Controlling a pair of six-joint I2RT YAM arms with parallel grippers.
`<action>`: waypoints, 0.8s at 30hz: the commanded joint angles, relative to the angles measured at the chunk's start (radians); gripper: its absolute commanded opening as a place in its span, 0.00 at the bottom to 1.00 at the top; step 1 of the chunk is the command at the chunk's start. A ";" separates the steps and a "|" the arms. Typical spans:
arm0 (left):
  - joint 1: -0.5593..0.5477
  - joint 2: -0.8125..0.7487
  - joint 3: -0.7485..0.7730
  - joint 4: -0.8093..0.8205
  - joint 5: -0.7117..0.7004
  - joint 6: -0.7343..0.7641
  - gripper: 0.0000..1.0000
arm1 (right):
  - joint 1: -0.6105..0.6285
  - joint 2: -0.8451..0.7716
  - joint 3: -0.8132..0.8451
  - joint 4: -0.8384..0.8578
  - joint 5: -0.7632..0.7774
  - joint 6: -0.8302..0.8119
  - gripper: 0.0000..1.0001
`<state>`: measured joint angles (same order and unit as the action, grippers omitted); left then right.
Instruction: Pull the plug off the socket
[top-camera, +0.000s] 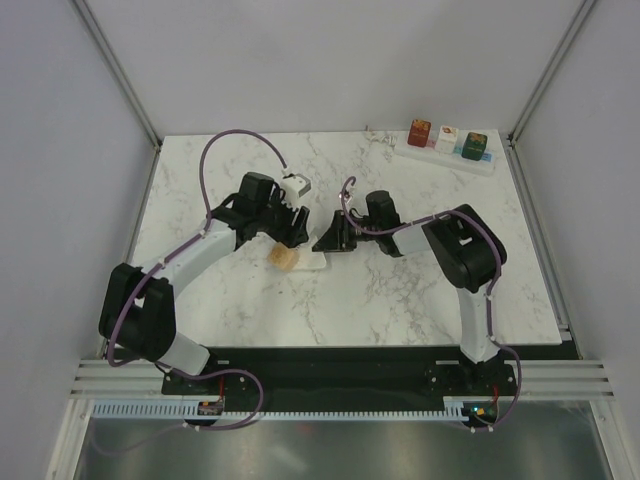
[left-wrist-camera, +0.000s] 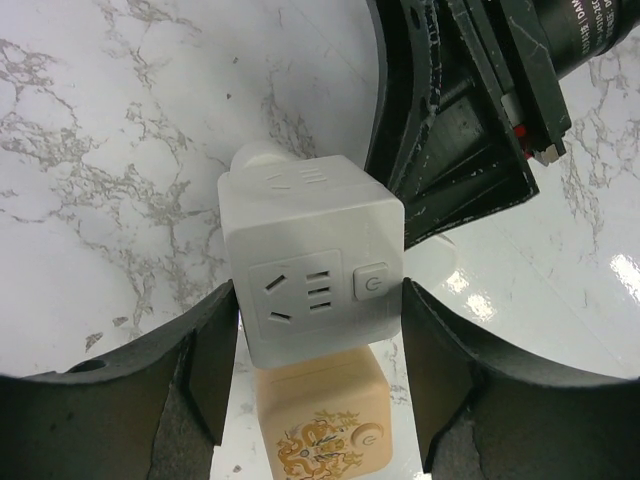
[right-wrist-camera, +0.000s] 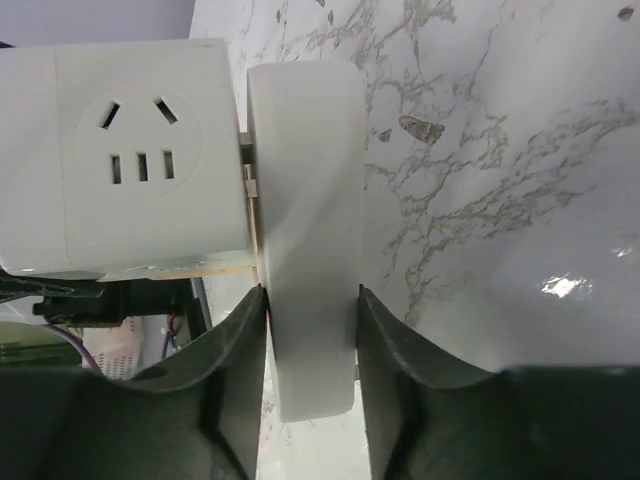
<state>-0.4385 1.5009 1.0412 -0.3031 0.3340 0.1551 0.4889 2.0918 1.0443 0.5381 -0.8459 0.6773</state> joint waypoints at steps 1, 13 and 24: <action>-0.003 0.022 0.046 -0.108 0.016 0.015 0.25 | 0.004 0.033 0.013 0.135 -0.045 0.076 0.39; -0.034 0.068 0.022 -0.074 -0.098 0.008 0.88 | -0.003 0.094 -0.010 0.341 -0.093 0.260 0.00; -0.043 0.160 0.085 -0.068 -0.115 -0.020 0.02 | -0.001 0.093 -0.027 0.295 -0.036 0.295 0.00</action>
<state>-0.4683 1.6451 1.0962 -0.3691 0.2070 0.1486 0.4812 2.1918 1.0225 0.7601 -0.8909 0.9676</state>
